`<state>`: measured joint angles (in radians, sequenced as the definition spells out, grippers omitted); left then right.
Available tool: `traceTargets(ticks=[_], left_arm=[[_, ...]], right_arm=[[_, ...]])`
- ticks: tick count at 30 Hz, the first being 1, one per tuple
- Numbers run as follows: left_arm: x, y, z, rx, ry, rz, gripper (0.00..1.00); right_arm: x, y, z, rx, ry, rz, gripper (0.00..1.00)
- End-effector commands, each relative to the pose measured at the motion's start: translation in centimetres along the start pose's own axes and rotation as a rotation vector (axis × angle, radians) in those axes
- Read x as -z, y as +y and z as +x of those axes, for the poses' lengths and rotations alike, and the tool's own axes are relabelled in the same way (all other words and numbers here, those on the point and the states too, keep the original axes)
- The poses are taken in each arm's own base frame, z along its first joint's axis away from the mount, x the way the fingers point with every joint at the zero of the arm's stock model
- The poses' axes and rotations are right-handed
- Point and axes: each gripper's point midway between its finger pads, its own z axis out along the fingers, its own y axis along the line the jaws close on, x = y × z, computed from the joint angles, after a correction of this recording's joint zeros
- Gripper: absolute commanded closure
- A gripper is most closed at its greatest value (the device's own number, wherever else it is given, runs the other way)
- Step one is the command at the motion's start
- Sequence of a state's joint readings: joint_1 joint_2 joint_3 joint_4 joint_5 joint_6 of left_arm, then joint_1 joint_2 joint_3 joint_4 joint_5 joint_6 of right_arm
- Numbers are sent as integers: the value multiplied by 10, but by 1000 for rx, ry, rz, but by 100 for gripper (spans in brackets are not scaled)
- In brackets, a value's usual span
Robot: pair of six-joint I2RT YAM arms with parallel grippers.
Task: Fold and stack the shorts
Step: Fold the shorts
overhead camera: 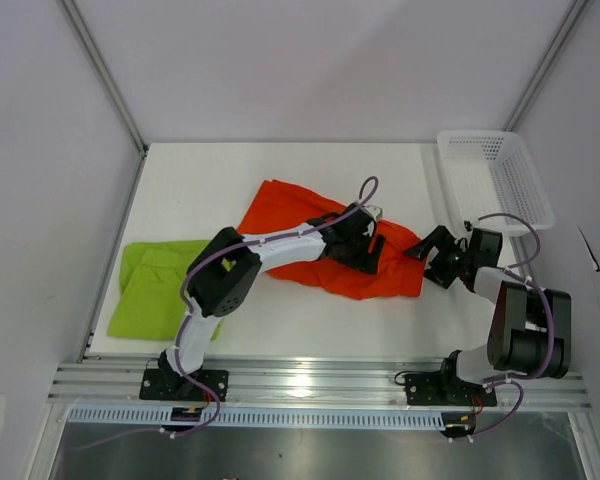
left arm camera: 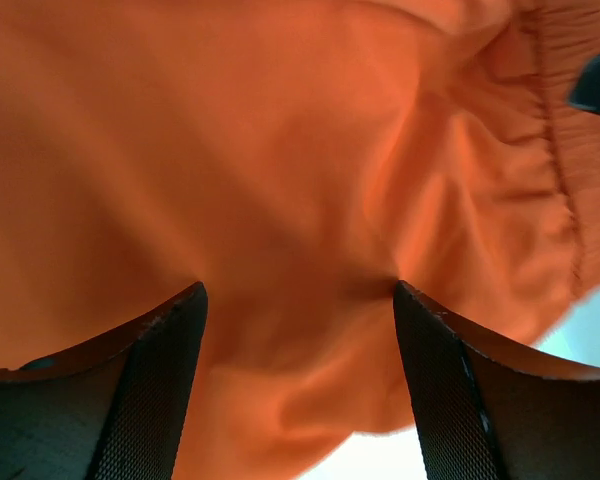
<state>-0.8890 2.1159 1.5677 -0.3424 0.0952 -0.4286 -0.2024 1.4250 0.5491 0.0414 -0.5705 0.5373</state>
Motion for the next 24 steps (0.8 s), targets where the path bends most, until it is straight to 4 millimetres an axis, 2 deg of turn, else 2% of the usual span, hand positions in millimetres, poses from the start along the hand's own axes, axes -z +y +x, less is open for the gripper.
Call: traceTargets(ticks=[1, 2, 3, 5, 11, 15, 22, 24], left_arm=[[-15, -10, -14, 23, -13, -23, 23], [-19, -10, -9, 25, 5, -32, 23], [-21, -12, -15, 26, -2, -30, 24], [-29, -6, -5, 26, 29, -61, 24], [-33, 4, 5, 14, 66, -112, 24], [-36, 12, 14, -1, 87, -151, 24], [-39, 16, 26, -30, 107, -192, 25], [-38, 18, 27, -35, 107, -200, 25]], right_arm=[[-9, 7, 6, -29, 30, -94, 0], [-11, 7, 7, -41, 33, -98, 0], [-13, 7, 5, -40, 28, -108, 1], [-15, 5, 6, -49, 29, -106, 1], [-15, 5, 4, -43, 17, -105, 1], [-14, 10, 4, -40, 18, -139, 6], [1, 26, -2, -11, -34, -180, 13], [4, 21, -3, 4, -40, -131, 13]])
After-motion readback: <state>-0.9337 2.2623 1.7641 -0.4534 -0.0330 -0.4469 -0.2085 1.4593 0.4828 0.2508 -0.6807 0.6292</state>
